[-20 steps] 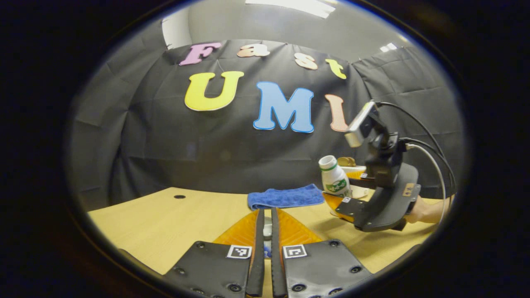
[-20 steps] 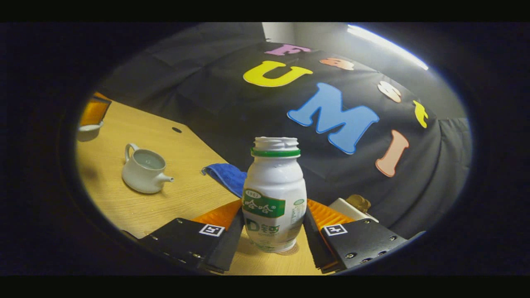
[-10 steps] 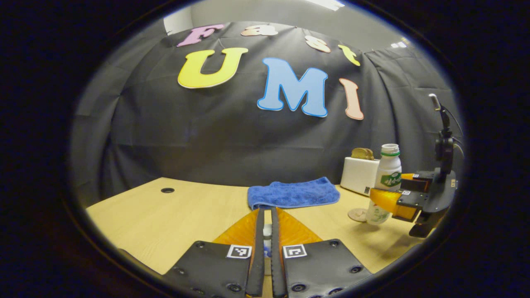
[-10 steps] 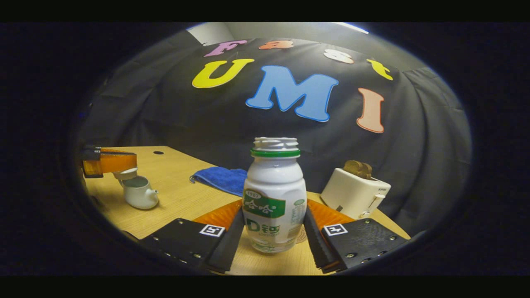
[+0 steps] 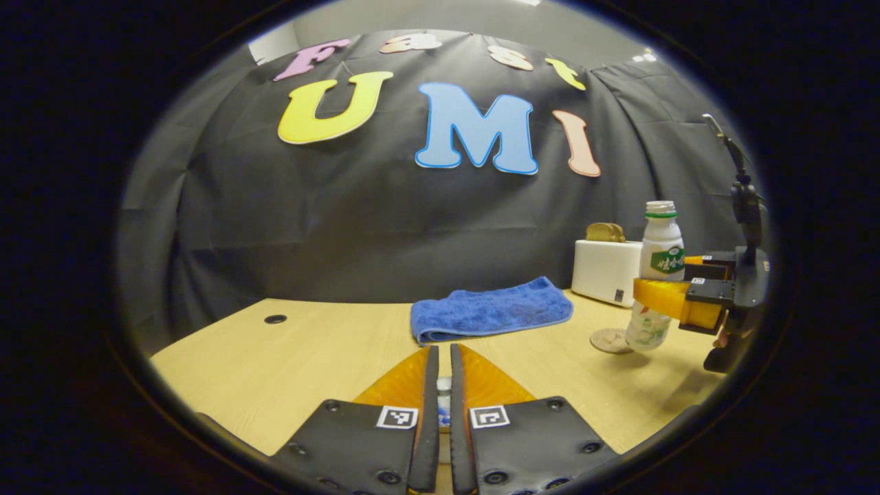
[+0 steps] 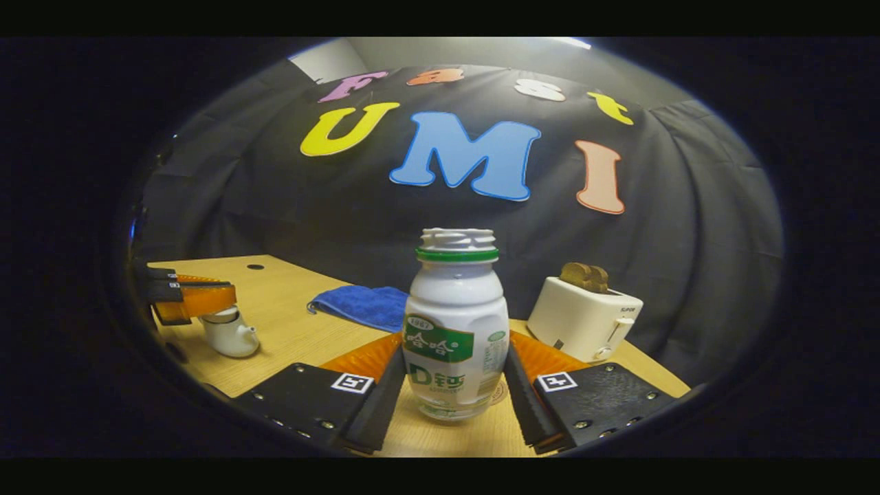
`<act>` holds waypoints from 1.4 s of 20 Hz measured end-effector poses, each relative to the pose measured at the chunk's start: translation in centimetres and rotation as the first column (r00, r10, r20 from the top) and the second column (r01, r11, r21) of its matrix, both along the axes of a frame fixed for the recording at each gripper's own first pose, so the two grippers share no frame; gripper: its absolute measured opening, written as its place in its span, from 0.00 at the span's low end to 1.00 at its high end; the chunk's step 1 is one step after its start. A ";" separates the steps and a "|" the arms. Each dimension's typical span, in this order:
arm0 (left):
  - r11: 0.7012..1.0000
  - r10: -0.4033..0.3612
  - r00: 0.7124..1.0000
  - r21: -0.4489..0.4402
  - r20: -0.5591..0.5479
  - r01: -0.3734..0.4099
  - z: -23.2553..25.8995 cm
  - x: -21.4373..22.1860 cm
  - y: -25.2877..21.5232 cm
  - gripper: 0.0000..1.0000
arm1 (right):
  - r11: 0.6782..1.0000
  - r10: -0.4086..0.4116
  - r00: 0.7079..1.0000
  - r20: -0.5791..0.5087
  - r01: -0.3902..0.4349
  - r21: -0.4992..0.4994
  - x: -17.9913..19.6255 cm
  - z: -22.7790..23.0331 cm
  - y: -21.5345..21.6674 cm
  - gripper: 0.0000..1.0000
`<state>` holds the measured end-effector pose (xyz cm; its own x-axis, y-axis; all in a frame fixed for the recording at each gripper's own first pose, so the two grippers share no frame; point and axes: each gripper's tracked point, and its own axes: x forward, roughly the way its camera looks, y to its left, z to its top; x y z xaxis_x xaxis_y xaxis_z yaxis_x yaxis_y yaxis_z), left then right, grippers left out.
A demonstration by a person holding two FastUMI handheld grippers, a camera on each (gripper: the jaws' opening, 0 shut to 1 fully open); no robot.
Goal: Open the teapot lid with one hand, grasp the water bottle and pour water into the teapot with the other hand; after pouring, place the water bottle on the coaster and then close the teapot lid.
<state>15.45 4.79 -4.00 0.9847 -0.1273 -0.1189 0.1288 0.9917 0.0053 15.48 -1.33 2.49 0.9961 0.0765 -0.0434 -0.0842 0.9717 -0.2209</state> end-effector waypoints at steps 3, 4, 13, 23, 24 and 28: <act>1.000 -0.002 1.000 -0.001 -0.017 0.002 -0.4 -0.1 0.0 0.17 | 1.000 0.001 1.000 -0.017 -0.001 -0.002 0.7 -0.5 -0.1 0.72; 1.000 -0.003 1.000 -0.004 -0.021 0.003 -0.4 -0.1 0.0 0.19 | 1.000 0.002 1.000 -0.023 -0.002 0.002 0.9 -0.6 -0.1 0.72; 0.991 0.094 0.989 -0.105 0.113 -0.082 4.5 -3.8 2.7 0.83 | 0.993 0.008 0.997 -0.075 0.001 0.114 3.8 -1.2 -2.0 0.72; 0.994 0.067 0.976 -0.095 0.209 -0.048 6.7 -5.2 1.8 0.98 | 0.987 -0.065 0.995 -0.077 0.075 0.140 6.6 -1.8 -3.9 0.72; 0.994 0.066 0.976 -0.095 0.209 -0.046 6.6 -5.2 1.7 0.98 | 0.986 -0.064 0.995 -0.074 0.075 0.149 6.7 -2.2 -4.0 0.72; 0.994 0.073 0.976 -0.096 0.207 -0.054 6.4 -5.2 1.8 0.98 | 0.983 -0.061 0.997 -0.056 0.069 0.171 7.2 -2.2 -4.0 0.72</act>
<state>10.25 6.55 2.45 0.9929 -0.0640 0.1004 0.0706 0.9955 -0.0635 22.65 -5.34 0.26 0.9961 0.0223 -0.0850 -0.0263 0.9986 -0.0464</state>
